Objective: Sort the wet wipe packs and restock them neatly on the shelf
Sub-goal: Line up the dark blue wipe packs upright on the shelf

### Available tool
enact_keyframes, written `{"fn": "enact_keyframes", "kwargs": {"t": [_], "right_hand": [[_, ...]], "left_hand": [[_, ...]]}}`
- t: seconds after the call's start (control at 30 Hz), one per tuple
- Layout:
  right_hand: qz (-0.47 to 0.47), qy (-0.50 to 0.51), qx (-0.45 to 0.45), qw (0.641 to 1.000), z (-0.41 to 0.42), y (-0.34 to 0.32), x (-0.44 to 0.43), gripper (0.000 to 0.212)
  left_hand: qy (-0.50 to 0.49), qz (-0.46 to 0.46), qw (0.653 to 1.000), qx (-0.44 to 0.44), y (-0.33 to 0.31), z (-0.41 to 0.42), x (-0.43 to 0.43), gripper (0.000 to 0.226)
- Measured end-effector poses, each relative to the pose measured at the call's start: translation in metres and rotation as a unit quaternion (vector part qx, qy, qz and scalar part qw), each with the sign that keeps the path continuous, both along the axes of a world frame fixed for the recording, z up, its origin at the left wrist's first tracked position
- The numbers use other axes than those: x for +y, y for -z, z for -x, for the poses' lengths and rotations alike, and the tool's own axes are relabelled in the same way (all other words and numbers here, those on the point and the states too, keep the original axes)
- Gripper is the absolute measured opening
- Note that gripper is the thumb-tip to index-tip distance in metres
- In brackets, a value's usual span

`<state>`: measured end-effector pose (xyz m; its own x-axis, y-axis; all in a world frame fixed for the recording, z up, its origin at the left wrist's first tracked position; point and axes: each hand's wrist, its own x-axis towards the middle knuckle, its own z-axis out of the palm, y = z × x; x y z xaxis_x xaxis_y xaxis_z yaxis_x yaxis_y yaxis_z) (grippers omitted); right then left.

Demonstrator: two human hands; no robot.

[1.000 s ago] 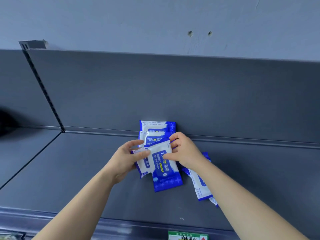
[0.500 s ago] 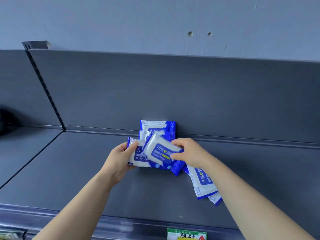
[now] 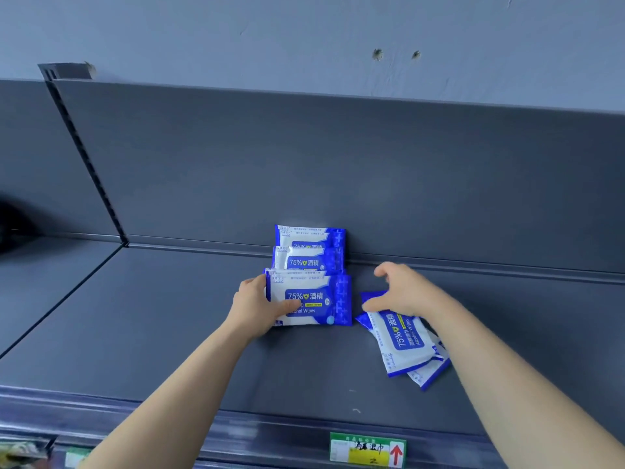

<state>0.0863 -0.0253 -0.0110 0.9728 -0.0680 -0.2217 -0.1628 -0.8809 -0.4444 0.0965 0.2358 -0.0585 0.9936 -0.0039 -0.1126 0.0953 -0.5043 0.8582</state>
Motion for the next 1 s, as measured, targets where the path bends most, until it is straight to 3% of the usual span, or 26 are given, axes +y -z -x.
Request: {"fn": "enact_keyframes", "kwargs": {"t": [0.13,0.23,0.3,0.43,0.5,0.6,0.8,0.9,1.0], "right_hand": [[0.048,0.032,0.065,0.996,0.008,-0.002,-0.022,0.092],[0.02,0.048,0.079,0.996,0.015,0.0,-0.024,0.094],[-0.013,0.056,0.062,0.996,0.018,0.005,-0.025,0.079],[-0.086,0.072,-0.033,0.993,0.018,0.004,-0.031,0.023],[-0.175,0.09,-0.066,0.978,0.016,-0.003,-0.032,0.017],[-0.333,0.108,-0.065,0.934,0.014,-0.008,-0.024,0.021],[-0.437,0.128,-0.023,0.89,0.008,0.011,0.018,0.012],[-0.426,0.109,-0.006,0.898,0.004,0.024,0.039,0.016],[-0.27,0.053,-0.046,0.96,0.006,0.026,0.04,0.014]], "left_hand": [[-0.027,0.008,1.0,0.013,0.0,-0.012,-0.006,0.041],[-0.048,-0.014,0.999,-0.013,0.002,-0.018,-0.01,0.051],[-0.064,-0.034,0.997,-0.033,0.001,-0.02,-0.015,0.05],[-0.088,-0.119,0.986,-0.071,0.0,-0.022,-0.02,0.052],[-0.088,-0.125,0.985,-0.078,-0.001,-0.024,-0.019,0.051],[-0.069,-0.062,0.994,-0.062,0.0,-0.029,-0.017,0.046],[-0.035,-0.001,0.998,-0.048,0.005,-0.026,-0.007,0.031],[-0.018,0.009,0.999,-0.033,0.003,-0.021,-0.01,0.067],[-0.017,-0.037,0.999,-0.035,0.0,-0.018,-0.018,0.08]]}}
